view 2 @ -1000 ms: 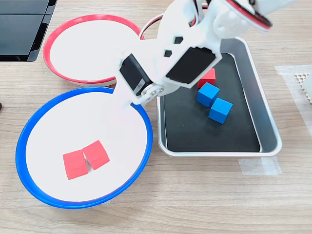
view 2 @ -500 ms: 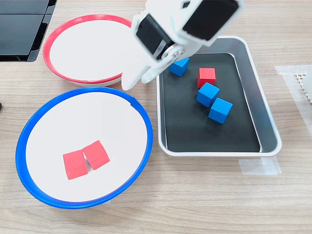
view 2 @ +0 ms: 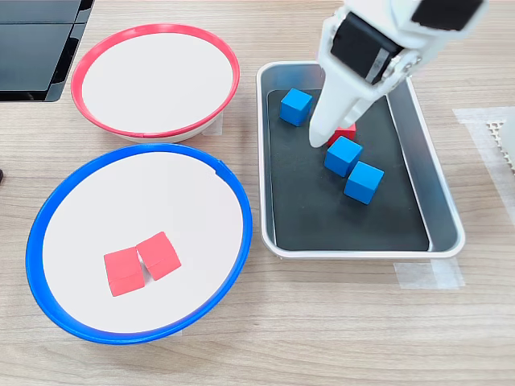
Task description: Resolve any anomalies and move all blocks to matching dishes
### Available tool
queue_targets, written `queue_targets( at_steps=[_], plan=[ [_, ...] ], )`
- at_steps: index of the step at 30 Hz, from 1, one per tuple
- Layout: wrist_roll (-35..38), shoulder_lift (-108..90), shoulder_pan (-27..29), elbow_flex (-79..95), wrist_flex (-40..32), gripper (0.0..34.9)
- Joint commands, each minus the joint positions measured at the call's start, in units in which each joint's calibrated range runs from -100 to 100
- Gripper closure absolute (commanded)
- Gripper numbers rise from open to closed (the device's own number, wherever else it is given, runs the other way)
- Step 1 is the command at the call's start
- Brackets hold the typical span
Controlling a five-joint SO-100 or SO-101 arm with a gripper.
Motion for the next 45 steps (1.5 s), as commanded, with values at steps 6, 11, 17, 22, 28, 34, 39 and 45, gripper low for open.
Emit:
queue_targets(
  at_steps=[6, 11, 17, 22, 28, 34, 39, 45],
  plan=[
    [2.39, 2.85, -2.27, 5.92, -0.51, 16.9],
    [3.32, 6.68, -4.15, 6.01, -1.17, 17.0],
    [4.35, 9.07, -6.60, 6.65, -3.07, 32.4],
    [2.83, 9.93, -7.73, -0.45, -3.15, 34.7],
    [-6.20, 13.17, -10.74, -24.30, -0.84, 34.7],
    [-10.26, 23.83, -11.68, -38.05, -6.53, 34.7],
    [-8.45, 32.61, -11.68, -38.41, -15.28, 34.7],
    [-4.35, 39.01, -10.74, -37.68, -21.47, 33.0]
  ],
)
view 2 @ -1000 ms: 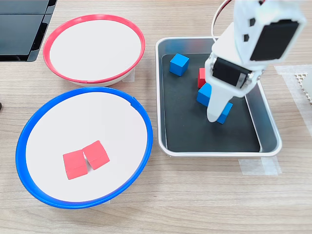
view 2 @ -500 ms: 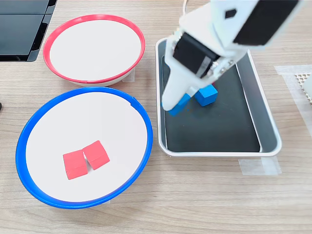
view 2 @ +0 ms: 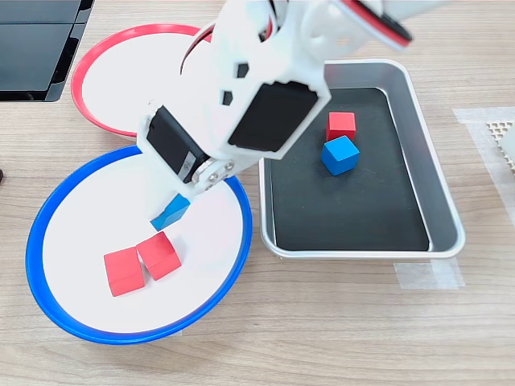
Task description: Resolve any anomalies and move all blocks to matching dishes
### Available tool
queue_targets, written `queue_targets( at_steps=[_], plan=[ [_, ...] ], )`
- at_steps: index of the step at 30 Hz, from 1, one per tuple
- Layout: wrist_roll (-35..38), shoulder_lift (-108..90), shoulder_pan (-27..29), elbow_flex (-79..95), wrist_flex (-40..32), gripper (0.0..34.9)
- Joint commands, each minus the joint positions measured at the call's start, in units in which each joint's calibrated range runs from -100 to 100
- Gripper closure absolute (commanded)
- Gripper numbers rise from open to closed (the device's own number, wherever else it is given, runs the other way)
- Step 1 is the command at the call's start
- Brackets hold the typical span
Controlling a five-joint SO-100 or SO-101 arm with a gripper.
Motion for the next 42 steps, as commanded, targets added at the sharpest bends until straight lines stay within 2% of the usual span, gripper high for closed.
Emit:
queue_targets(
  at_steps=[1, 5, 8, 11, 16, 21, 30, 35, 42],
  plan=[
    [1.76, 1.07, 1.05, -1.48, -2.40, 29.5],
    [3.66, 2.35, 1.81, -2.48, -2.40, 25.1],
    [6.84, 2.10, 2.47, -2.48, -1.90, 20.1],
    [10.35, 0.48, 2.18, -1.84, -1.65, 16.9],
    [15.43, 0.39, -0.64, -3.02, -4.13, 17.0],
    [20.07, 0.99, -2.71, -0.02, -5.53, 18.7],
    [22.71, 2.18, -2.15, 5.08, -7.35, 19.4],
    [24.86, 4.48, -1.96, 3.17, -8.34, 18.6],
    [27.01, 6.62, -2.24, 2.35, -12.38, 18.7]
  ],
)
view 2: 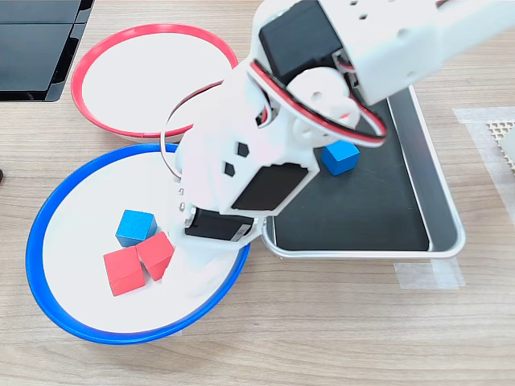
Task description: Resolve any anomalies and move all blocks to matching dishes
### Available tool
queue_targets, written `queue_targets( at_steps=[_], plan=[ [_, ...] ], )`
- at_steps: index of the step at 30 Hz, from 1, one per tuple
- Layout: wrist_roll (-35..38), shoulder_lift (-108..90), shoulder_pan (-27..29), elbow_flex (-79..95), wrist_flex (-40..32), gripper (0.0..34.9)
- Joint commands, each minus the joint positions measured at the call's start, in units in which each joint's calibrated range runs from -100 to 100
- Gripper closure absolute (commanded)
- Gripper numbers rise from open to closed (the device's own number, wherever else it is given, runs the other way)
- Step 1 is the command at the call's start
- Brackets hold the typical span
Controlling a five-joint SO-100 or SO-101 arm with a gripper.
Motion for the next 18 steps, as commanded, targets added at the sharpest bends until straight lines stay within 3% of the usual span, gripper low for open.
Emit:
queue_targets(
  at_steps=[1, 6, 9, 11, 18],
  plan=[
    [1.42, 0.48, -0.13, -2.10, -3.43, 18.8],
    [2.34, 1.08, -0.79, -2.01, -6.90, 19.9],
    [2.39, 1.16, -1.54, -1.37, -7.15, 29.3],
    [2.20, 0.56, -1.82, -0.46, -7.15, 33.6],
    [-5.57, -8.73, -2.76, 3.82, -2.61, 34.7]
  ],
)
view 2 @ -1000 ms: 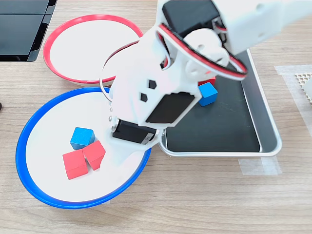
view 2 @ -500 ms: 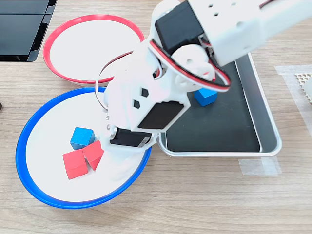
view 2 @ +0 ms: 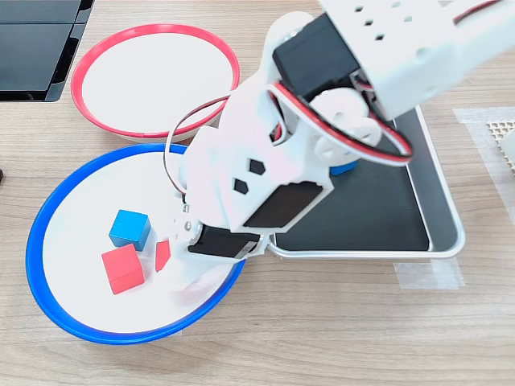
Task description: Resolve any anomalies and move all blocks to matching dishes
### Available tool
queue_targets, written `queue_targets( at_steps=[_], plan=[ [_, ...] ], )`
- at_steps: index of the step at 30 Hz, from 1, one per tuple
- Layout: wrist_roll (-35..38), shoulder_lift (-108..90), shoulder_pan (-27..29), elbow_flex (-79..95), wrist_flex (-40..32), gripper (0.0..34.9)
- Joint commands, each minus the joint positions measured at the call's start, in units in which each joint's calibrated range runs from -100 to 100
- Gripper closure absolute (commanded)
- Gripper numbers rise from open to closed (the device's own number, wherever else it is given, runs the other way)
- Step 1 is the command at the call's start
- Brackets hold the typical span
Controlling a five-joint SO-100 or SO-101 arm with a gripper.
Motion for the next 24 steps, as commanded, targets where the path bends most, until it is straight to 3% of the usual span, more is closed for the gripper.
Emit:
queue_targets(
  at_steps=[1, 4, 5, 10, 18, 24],
  plan=[
    [-7.77, -8.56, 0.00, -0.63, 3.53, 34.7],
    [-11.72, -11.12, 1.79, -3.64, 7.41, 34.7],
    [-14.75, -12.91, 6.21, -9.28, 14.01, 34.7],
    [-15.38, -12.32, 17.04, -15.02, 19.79, 34.7],
    [-12.11, -5.41, 30.31, -16.74, 17.07, 34.7],
    [-10.65, 0.22, 32.47, -16.93, 13.10, 34.4]
  ],
)
